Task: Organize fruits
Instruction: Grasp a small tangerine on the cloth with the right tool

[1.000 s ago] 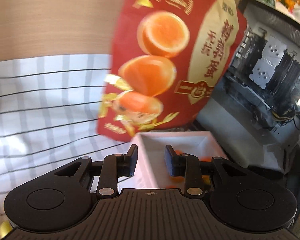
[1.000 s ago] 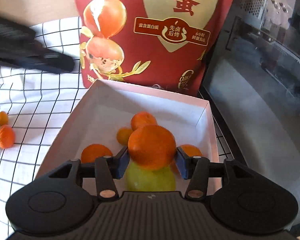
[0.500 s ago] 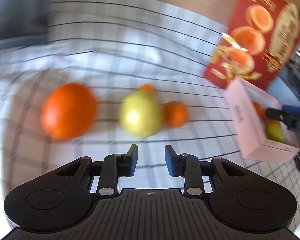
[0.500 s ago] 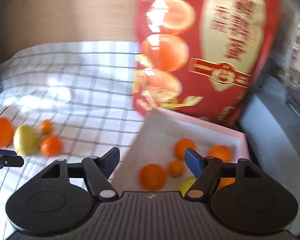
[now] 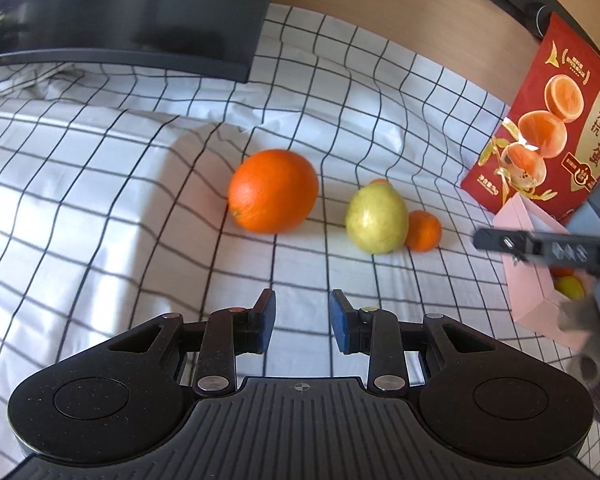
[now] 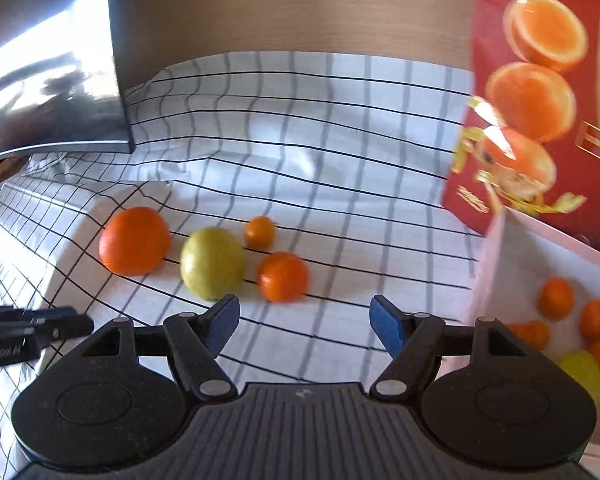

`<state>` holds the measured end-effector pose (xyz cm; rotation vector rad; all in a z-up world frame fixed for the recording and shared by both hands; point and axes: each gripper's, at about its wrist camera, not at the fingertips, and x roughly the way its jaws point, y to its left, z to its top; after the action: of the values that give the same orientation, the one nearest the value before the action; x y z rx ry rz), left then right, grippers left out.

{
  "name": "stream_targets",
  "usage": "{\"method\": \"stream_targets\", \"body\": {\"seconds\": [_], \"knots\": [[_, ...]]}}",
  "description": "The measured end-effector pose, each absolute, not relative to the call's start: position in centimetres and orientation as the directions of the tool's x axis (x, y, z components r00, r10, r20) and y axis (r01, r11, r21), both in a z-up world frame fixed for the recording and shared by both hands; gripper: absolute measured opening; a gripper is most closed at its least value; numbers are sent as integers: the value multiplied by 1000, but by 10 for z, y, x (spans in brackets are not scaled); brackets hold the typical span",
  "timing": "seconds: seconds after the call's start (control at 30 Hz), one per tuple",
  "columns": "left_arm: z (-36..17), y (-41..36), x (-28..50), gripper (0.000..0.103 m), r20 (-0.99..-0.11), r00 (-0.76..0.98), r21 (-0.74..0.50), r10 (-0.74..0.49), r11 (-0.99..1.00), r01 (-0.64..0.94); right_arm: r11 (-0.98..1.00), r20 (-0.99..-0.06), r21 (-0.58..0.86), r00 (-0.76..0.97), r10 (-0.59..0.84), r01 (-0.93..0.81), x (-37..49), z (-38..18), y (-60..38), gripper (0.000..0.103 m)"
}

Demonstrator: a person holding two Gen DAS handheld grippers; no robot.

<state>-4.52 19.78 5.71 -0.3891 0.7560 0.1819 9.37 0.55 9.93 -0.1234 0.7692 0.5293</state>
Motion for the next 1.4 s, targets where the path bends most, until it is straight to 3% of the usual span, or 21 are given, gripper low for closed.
{"method": "stream_targets", "body": {"seconds": [0.23,0.33,0.5,0.57,0.7,0.77,1.17,1.4], "knots": [[49,191,-67,33,-722,692,-271,9,917,-294,861,-709,229,528,468,-454,148,95,36,70],[44,185,-73,33,-725,689,-287,-9,913,-290,867,-738,262,491,463,-425,185,89,57,59],[44,176,-83,33,-723,690,-294,-21,914,-280,890,-801,310,413,433,-333,229,69,82,50],[45,176,-87,33,-726,688,-284,-18,919,-275,883,-815,330,372,445,-335,236,62,87,39],[42,183,-85,33,-741,672,-271,-2,916,-297,892,-841,260,368,397,-369,236,56,96,36],[41,186,-80,33,-745,667,-270,3,913,-306,882,-840,282,348,417,-377,236,54,94,30],[39,161,-49,33,-750,653,-285,-100,941,-184,870,-744,179,516,425,-459,146,110,2,30],[42,152,-28,33,-742,661,-279,-113,948,-151,894,-760,205,511,401,-398,79,85,-49,30]]}}
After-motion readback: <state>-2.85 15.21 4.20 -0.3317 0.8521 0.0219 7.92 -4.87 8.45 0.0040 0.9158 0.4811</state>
